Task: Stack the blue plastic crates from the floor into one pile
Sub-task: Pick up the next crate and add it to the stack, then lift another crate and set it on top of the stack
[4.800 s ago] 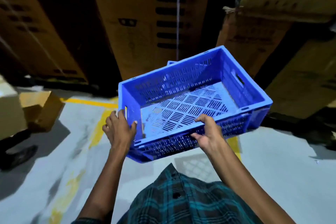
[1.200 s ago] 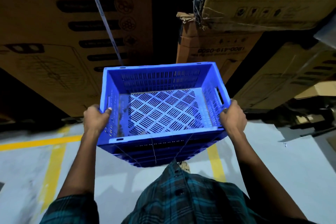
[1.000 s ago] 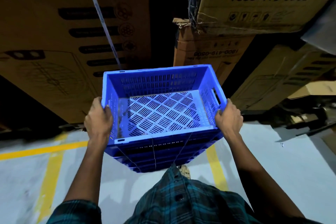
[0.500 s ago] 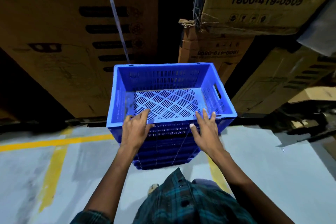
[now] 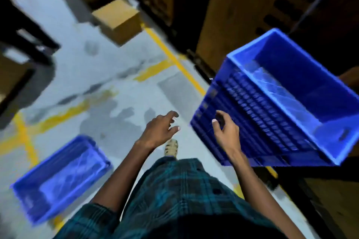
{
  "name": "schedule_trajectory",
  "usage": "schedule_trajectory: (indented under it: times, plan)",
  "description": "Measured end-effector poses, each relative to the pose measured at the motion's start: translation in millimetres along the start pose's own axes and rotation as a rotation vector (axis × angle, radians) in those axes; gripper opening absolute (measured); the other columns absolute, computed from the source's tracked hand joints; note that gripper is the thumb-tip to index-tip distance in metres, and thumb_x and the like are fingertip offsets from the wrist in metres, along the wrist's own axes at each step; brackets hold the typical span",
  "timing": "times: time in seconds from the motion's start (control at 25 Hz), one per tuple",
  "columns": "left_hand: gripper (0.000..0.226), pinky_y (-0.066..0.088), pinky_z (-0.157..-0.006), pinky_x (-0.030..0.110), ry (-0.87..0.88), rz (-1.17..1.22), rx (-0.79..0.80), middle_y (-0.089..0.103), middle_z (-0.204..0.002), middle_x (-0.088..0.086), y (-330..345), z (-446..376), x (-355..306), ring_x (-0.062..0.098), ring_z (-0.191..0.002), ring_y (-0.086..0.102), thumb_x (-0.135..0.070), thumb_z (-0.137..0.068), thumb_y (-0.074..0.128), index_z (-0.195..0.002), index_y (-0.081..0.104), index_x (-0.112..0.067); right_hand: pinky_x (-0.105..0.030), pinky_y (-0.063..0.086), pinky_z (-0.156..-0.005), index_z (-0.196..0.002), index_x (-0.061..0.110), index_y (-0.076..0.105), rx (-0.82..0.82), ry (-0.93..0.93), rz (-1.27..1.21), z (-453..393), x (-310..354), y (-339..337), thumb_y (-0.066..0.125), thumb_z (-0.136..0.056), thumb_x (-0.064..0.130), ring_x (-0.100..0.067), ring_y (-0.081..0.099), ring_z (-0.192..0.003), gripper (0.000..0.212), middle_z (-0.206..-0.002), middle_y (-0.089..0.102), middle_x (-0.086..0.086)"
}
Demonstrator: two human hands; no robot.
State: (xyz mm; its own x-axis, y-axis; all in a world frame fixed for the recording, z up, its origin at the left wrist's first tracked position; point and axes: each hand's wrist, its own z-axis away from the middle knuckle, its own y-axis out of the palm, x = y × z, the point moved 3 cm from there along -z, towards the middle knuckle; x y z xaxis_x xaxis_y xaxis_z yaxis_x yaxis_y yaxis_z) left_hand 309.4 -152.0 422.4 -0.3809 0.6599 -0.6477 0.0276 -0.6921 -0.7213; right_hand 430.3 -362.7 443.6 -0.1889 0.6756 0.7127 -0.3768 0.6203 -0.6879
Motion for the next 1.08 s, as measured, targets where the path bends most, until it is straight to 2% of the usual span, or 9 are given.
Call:
schedule_trajectory:
  times: [0.08, 0.16, 0.28, 0.44, 0.56, 0.68, 0.88, 1.0, 1.08]
  plan:
    - [0.041, 0.054, -0.088, 0.04, -0.206, 0.04, -0.018, 0.069, -0.12, 0.001, -4.6, 65.1, 54.6, 0.019, -0.104, 0.066, -0.048, -0.089, 0.06, -0.126, 0.049, -0.032, -0.025, 0.048, -0.094, -0.129, 0.009, 0.059, 0.205, -0.095, -0.008, 18.8, 30.2, 49.0, 0.059, -0.095, 0.02, -0.017, 0.064, -0.107, 0.036, -0.118, 0.069, -0.007]
    - [0.04, 0.054, -0.087, 0.038, -0.377, 0.108, -0.14, 0.069, -0.117, 0.001, -10.5, 120.7, 99.7, 0.019, -0.102, 0.067, -0.048, -0.089, 0.061, -0.123, 0.053, -0.03, -0.011, 0.044, -0.077, -0.125, 0.009, 0.062, 0.404, -0.186, 0.027, 35.3, 63.6, 96.2, 0.06, -0.095, 0.017, -0.013, 0.066, -0.096, 0.031, -0.106, 0.07, -0.005]
    - [0.037, 0.055, -0.086, 0.039, -0.552, 0.263, -0.31, 0.069, -0.113, 0.001, -19.0, 190.3, 151.5, 0.017, -0.099, 0.067, -0.047, -0.09, 0.061, -0.12, 0.056, -0.028, -0.012, 0.046, -0.071, -0.122, 0.018, 0.063, 0.696, -0.289, 0.106, 65.2, 101.9, 163.8, 0.059, -0.095, 0.023, -0.01, 0.069, -0.088, 0.028, -0.103, 0.069, 0.001]
    - [0.033, 0.051, -0.078, 0.031, -0.706, 0.4, -0.498, 0.072, -0.104, 0.001, -37.3, 261.5, 225.0, 0.016, -0.095, 0.068, -0.041, -0.088, 0.064, -0.115, 0.06, -0.023, -0.025, 0.052, -0.081, -0.122, 0.02, 0.065, 0.917, -0.382, 0.204, 98.2, 151.7, 247.2, 0.059, -0.094, 0.027, -0.013, 0.069, -0.093, 0.03, -0.111, 0.072, -0.002]
    - [0.029, 0.053, -0.077, 0.035, -0.776, 0.484, -0.522, 0.072, -0.1, 0.002, -45.7, 308.0, 277.4, 0.022, -0.092, 0.068, -0.035, -0.088, 0.065, -0.113, 0.062, -0.02, -0.03, 0.052, -0.084, -0.124, 0.016, 0.064, 1.029, -0.41, 0.298, 125.3, 186.5, 308.8, 0.059, -0.094, 0.029, -0.016, 0.068, -0.097, 0.033, -0.115, 0.071, -0.004]
    - [0.026, 0.051, -0.076, 0.037, -0.846, 0.509, -0.463, 0.071, -0.095, 0.006, -68.7, 338.7, 354.3, 0.027, -0.09, 0.068, -0.033, -0.088, 0.065, -0.11, 0.063, -0.02, -0.026, 0.046, -0.08, -0.124, 0.014, 0.064, 1.081, -0.395, 0.398, 133.5, 220.5, 386.4, 0.059, -0.095, 0.028, -0.016, 0.064, -0.091, 0.033, -0.112, 0.071, -0.007]
    - [0.02, 0.053, -0.081, 0.039, -1.047, 0.583, -0.462, 0.073, -0.099, 0.012, -69.5, 373.1, 488.2, 0.03, -0.094, 0.068, -0.032, -0.088, 0.068, -0.102, 0.064, -0.018, -0.031, 0.053, -0.063, -0.119, 0.014, 0.065, 1.101, -0.122, 0.44, 128.1, 227.6, 526.1, 0.059, -0.091, 0.024, -0.027, 0.072, -0.087, 0.03, -0.103, 0.073, -0.012]
    - [0.012, 0.054, -0.085, 0.04, -1.155, 0.664, -0.56, 0.074, -0.1, 0.013, -48.2, 370.8, 566.3, 0.03, -0.096, 0.068, -0.028, -0.088, 0.066, -0.097, 0.062, -0.021, -0.035, 0.053, -0.077, -0.121, 0.015, 0.065, 1.091, -0.089, 0.491, 115.8, 206.0, 630.8, 0.059, -0.087, 0.028, -0.031, 0.069, -0.1, 0.037, -0.112, 0.071, -0.013]
    - [0.02, 0.053, -0.084, 0.038, -1.217, 0.687, -0.607, 0.074, -0.091, 0.014, -8.0, 359.0, 620.3, 0.029, -0.092, 0.068, -0.03, -0.087, 0.064, -0.102, 0.064, -0.017, -0.035, 0.049, -0.09, -0.128, 0.012, 0.061, 1.115, -0.13, 0.585, 108.0, 176.5, 708.0, 0.057, -0.089, 0.028, -0.03, 0.062, -0.114, 0.042, -0.123, 0.067, -0.012]
